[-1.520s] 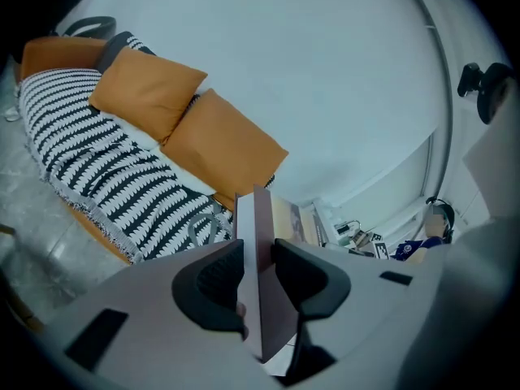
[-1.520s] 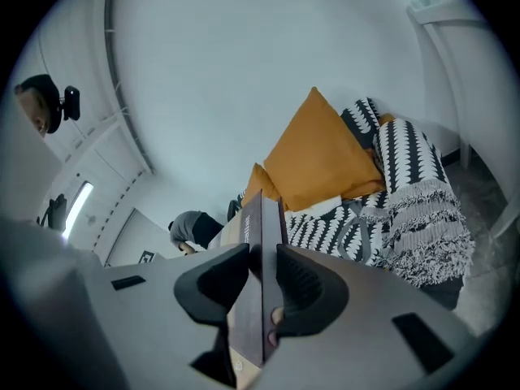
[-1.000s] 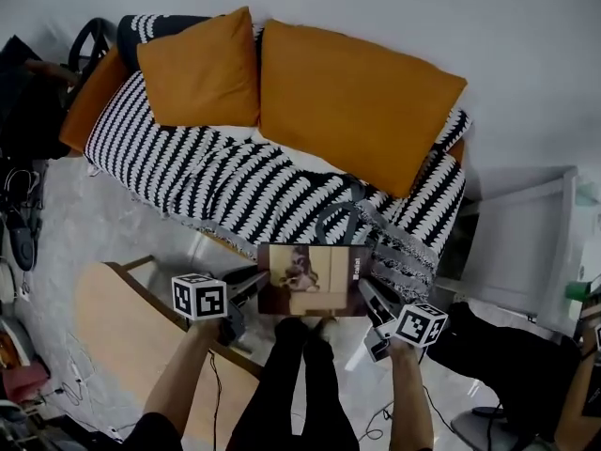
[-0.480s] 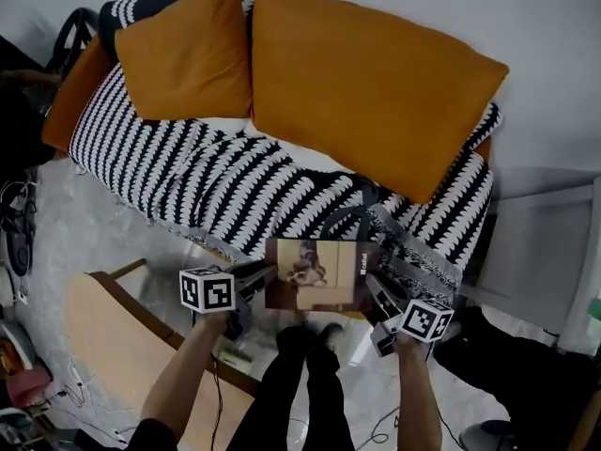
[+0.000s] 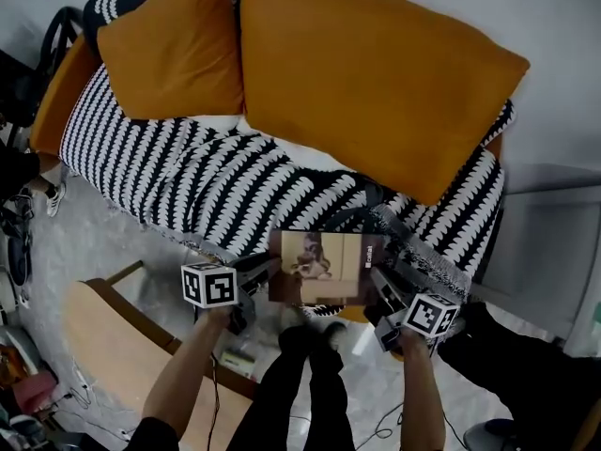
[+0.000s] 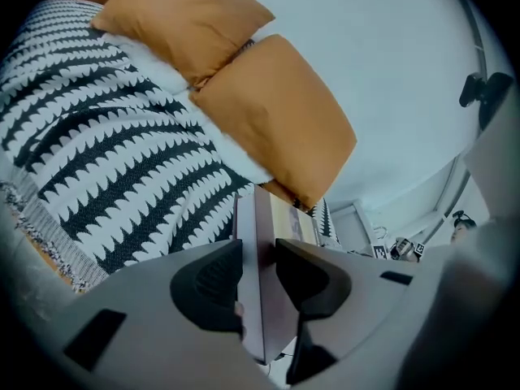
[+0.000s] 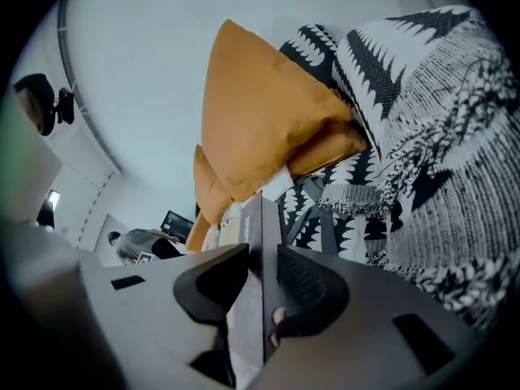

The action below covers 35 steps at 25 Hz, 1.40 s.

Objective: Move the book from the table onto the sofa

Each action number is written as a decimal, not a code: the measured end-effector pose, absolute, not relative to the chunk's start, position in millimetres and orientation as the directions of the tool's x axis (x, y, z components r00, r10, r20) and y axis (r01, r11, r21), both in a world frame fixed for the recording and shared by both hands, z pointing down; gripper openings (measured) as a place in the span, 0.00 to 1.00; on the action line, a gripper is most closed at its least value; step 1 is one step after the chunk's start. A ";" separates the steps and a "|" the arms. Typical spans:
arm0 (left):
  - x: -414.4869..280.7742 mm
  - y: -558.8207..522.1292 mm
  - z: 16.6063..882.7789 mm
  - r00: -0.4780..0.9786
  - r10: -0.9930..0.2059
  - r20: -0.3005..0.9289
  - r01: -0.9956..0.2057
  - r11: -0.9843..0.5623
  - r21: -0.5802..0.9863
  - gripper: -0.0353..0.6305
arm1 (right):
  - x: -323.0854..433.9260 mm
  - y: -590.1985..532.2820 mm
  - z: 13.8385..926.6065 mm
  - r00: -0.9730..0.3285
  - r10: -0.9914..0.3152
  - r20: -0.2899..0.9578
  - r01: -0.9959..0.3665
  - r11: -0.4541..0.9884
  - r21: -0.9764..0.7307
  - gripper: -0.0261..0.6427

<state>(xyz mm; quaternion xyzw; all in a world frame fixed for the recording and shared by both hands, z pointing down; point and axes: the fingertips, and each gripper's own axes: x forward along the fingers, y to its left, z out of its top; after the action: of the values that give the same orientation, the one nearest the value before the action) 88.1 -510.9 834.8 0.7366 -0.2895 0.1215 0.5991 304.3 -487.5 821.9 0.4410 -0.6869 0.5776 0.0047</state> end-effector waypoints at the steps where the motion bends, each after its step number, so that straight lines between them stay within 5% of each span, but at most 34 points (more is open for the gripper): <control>1: 87.9 -512.6 836.5 0.801 -0.285 0.527 -0.574 -0.113 0.811 0.25 | 304.4 -489.1 824.7 -0.606 -0.602 0.520 -0.616 -0.059 -0.786 0.22; 7: 71.8 -519.9 845.9 0.762 -0.324 0.561 -0.608 -0.061 0.791 0.27 | 320.9 -493.0 836.4 -0.516 -0.622 0.589 -0.684 -0.114 -0.720 0.23; 19: 71.7 -511.6 827.2 0.738 -0.332 0.587 -0.655 -0.145 0.742 0.25 | 316.8 -487.3 820.8 -0.542 -0.619 0.568 -0.679 -0.075 -0.730 0.23; 35: 107.9 -481.5 608.6 0.695 -0.519 0.498 -0.709 -0.376 0.597 0.09 | 269.5 -473.0 610.5 -0.635 -0.672 0.381 -0.646 0.192 -0.738 0.10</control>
<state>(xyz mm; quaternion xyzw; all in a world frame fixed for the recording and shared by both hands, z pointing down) 107.9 -481.5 608.6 0.8214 -0.3737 0.1142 0.4155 269.5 -473.0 610.5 0.4270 -0.7720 0.4706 -0.0137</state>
